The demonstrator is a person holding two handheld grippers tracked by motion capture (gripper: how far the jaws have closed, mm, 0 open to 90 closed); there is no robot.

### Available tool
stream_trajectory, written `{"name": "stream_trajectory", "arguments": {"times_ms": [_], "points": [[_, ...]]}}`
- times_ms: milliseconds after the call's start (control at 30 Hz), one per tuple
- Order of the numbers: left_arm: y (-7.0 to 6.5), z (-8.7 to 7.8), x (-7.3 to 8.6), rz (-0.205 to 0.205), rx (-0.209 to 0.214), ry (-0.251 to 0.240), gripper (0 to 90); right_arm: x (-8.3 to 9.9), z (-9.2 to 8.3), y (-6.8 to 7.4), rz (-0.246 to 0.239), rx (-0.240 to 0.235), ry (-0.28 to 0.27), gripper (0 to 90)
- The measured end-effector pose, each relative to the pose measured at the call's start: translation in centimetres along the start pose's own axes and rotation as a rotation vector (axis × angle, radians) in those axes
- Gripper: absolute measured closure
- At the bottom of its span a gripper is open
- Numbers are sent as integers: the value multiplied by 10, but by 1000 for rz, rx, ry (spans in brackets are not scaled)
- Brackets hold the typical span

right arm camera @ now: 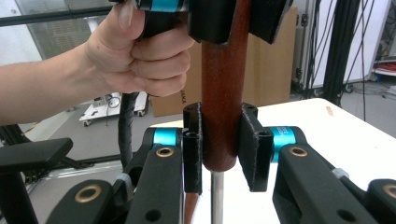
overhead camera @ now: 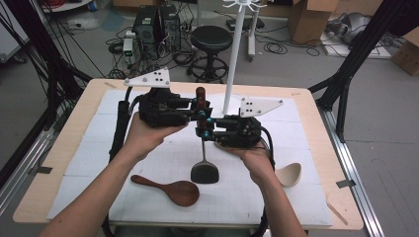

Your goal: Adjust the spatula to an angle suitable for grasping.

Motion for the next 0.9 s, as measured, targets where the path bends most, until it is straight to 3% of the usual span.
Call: {"name": "stream_trajectory", "arguments": {"times_ms": [167, 367, 633, 900], "points": [[0, -7, -1, -20, -17, -20, 634, 1, -1, 0, 6, 51, 17, 738], [1, -21, 7, -5, -62, 21, 546, 0, -8, -4, 29, 96, 10, 739], [5, -33, 34, 15, -122, 91, 479, -6, -18, -10, 37, 150, 12, 739], [10, -42, 58, 6, -163, 119, 430, -7, -21, -17, 49, 164, 30, 739]]}}
Point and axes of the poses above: each handheld gripper's, and its own axes: z roughly forward along the jaws, x roughly out of its underside, y roughly to its left, the point moved 7 cm from there along z, roughly forward along the jaws, and after that the axes turned 10 degrees about y, right-handed, at the moved point
